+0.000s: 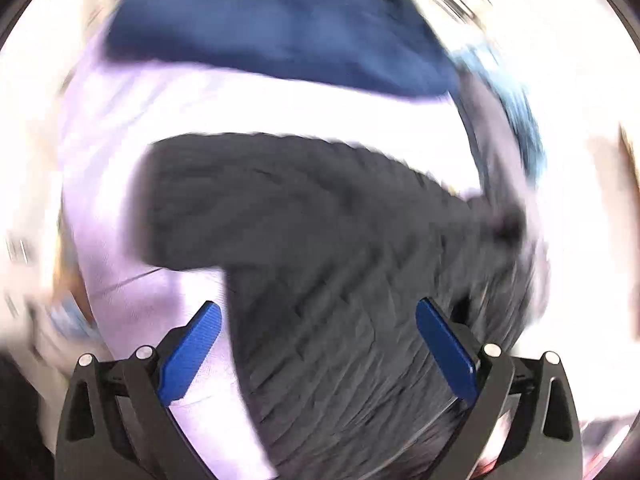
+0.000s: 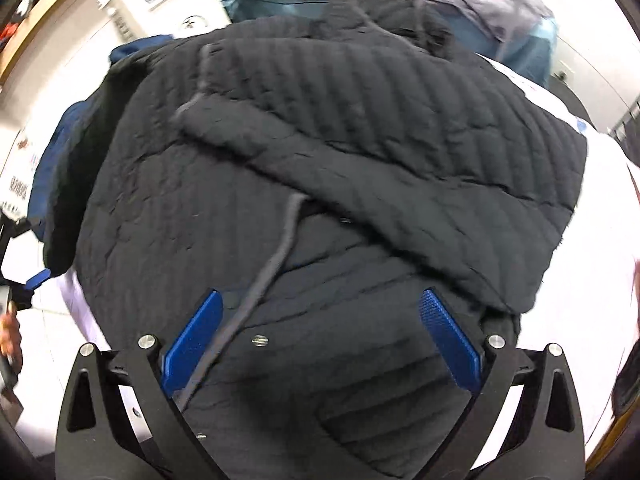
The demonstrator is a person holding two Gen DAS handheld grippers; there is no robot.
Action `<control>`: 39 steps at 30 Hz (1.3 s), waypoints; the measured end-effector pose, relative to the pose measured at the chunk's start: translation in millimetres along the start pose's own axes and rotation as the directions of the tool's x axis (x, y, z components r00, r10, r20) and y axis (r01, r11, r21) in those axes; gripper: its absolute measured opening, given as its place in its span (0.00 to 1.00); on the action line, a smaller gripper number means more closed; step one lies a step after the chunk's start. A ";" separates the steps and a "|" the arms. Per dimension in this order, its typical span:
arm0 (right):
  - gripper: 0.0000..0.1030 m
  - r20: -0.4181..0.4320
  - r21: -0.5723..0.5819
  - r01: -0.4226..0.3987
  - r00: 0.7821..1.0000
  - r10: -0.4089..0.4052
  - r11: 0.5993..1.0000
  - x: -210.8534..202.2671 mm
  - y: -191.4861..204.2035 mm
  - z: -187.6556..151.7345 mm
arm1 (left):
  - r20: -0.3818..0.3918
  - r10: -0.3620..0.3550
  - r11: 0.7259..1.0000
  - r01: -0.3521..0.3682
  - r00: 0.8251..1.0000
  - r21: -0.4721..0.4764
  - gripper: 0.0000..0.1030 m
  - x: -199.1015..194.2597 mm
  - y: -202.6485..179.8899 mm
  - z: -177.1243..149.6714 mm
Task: Fold large clothes
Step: 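Grasp the other sleeve cuff with the left gripper and pull it outward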
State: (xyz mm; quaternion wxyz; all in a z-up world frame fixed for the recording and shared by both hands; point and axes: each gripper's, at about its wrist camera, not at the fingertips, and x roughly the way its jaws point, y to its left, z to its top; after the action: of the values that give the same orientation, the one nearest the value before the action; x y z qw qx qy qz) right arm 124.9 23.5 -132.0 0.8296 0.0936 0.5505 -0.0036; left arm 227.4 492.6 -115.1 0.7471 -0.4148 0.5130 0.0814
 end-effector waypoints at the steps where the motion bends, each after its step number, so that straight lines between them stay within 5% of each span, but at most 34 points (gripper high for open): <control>1: 0.95 0.007 -0.012 -0.006 1.000 0.006 1.000 -3.5 6.7 -0.1 | 0.010 -0.035 0.996 0.036 0.999 -0.088 0.93 1.4 14.6 5.7; 7: 0.95 0.022 -0.044 -0.010 1.000 0.011 0.999 -11.6 21.7 4.1 | 0.041 -0.092 0.970 0.098 0.995 -0.224 0.87 31.8 30.0 28.9; 9: 0.95 0.022 -0.051 -0.004 1.000 0.005 0.999 -15.7 24.3 -0.1 | 0.046 -0.116 0.962 0.124 0.992 -0.243 0.71 46.8 28.5 33.8; 11: 0.95 0.021 -0.062 0.007 1.000 -0.006 0.998 -18.9 26.2 -5.9 | 0.044 -0.137 0.959 0.144 0.990 -0.246 0.43 51.2 27.8 42.0; 14: 0.95 0.025 -0.066 0.026 0.999 -0.025 0.998 -23.5 24.0 -13.6 | 0.073 -0.102 0.982 0.112 0.992 -0.152 0.17 41.5 2.8 57.5; 17: 0.95 0.039 -0.049 0.040 0.999 -0.038 0.998 -29.9 16.7 -20.7 | 0.160 -0.090 0.996 0.084 0.983 0.043 0.12 -1.5 -43.1 93.8; 21: 0.94 0.049 -0.001 0.042 0.998 -0.042 0.999 -36.6 3.4 -27.7 | 0.291 -0.178 0.958 0.098 0.940 0.268 0.10 -65.4 -116.5 160.4; 25: 0.94 0.059 0.044 0.044 0.997 -0.047 0.998 -43.8 -9.6 -32.1 | 0.388 -0.193 0.868 -0.028 0.901 0.496 0.09 -92.8 -205.9 209.0; 31: 0.94 0.089 0.118 0.054 0.994 -0.065 0.992 -56.9 -27.2 -41.1 | 0.375 -0.085 0.753 -0.187 0.923 0.631 0.07 -40.8 -288.9 210.5; 35: 0.94 0.103 0.167 0.069 0.991 -0.087 0.983 -65.1 -40.3 -47.2 | 0.329 -0.230 0.671 -0.096 0.916 0.735 0.07 -51.2 -359.3 169.7; 37: 0.94 0.109 0.189 0.071 0.990 -0.092 0.979 -67.3 -45.5 -49.8 | 0.280 -0.330 0.583 -0.038 0.901 0.811 0.07 -65.9 -400.8 129.2; 38: 0.94 0.109 0.201 0.074 0.989 -0.097 0.977 -67.9 -49.1 -50.9 | 0.216 -0.401 0.504 0.018 0.890 0.863 0.07 -75.4 -429.5 92.8; 39: 0.94 0.109 0.213 0.077 0.989 -0.102 0.974 -68.1 -52.6 -51.7 | 0.169 -0.433 0.458 0.055 0.885 0.887 0.07 -79.2 -442.3 69.8</control>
State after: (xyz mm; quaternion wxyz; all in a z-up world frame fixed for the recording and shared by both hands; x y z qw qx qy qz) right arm 45.1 -26.6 -97.1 0.8455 0.1548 0.5003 -0.1043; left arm 481.7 281.5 197.2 0.9384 -0.0319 0.2653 -0.2193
